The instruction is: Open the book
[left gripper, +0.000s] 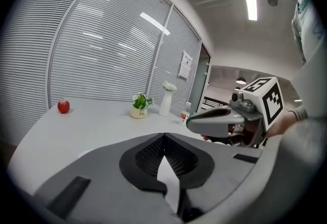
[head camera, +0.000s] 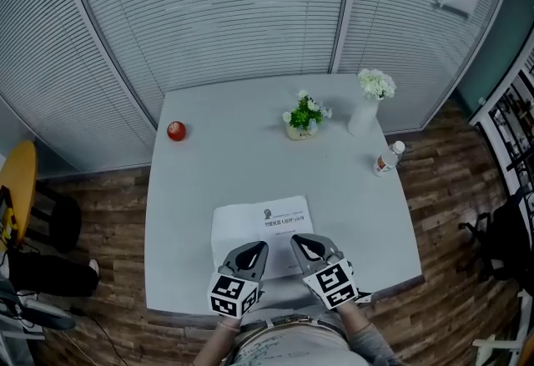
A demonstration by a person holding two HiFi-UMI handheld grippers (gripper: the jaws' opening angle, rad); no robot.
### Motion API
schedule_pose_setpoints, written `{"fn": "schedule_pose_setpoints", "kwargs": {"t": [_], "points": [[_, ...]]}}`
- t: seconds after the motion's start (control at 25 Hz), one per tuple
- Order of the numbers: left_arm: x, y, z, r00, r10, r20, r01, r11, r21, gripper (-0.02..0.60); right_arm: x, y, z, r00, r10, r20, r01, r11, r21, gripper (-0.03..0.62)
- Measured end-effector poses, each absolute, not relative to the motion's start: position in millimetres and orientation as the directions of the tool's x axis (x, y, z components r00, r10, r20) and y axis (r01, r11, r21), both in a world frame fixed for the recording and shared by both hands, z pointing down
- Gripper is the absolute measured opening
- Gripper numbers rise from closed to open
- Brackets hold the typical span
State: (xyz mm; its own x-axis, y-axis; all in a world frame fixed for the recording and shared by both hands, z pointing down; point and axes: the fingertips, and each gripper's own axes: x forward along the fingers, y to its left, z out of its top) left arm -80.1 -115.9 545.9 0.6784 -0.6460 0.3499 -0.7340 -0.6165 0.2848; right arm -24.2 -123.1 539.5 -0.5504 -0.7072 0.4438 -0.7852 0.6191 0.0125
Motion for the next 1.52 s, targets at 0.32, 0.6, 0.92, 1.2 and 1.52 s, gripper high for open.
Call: {"fn": "schedule_pose_setpoints", "kwargs": {"t": [0.32,0.6,0.92,1.2,1.52], "points": [[-72.0,-122.8,508.0,0.694,-0.671,0.262,-0.72,-0.639,0.272,-0.002,-34.3,-126.4,520.0,-0.579,-0.706,0.408,-0.765,0.644,0.029,0.002],[-71.5,-134.4,466.0,0.694,-0.699,0.173,-0.718,-0.652,0.244,-0.002,-41.6,-133.7,479.6,-0.611,-0.721,0.327,-0.749,0.66,0.057,0.002],[-75.2,-139.6,421.9,0.686,-0.723,0.082,-0.722,-0.663,0.198,-0.002,-46.3,-135.3,440.9,-0.639,-0.729,0.246,-0.737,0.671,0.075,0.002],[-79.6,-138.2,408.5,0.675,-0.736,0.056,-0.73,-0.655,0.193,-0.002,-48.8,-135.8,415.2,-0.642,-0.732,0.227,-0.74,0.669,0.069,0.002],[-78.9,-138.3,418.0,0.676,-0.732,0.086,-0.732,-0.652,0.197,-0.002,-43.6,-139.7,427.6,-0.645,-0.725,0.242,-0.73,0.678,0.085,0.001]]}}
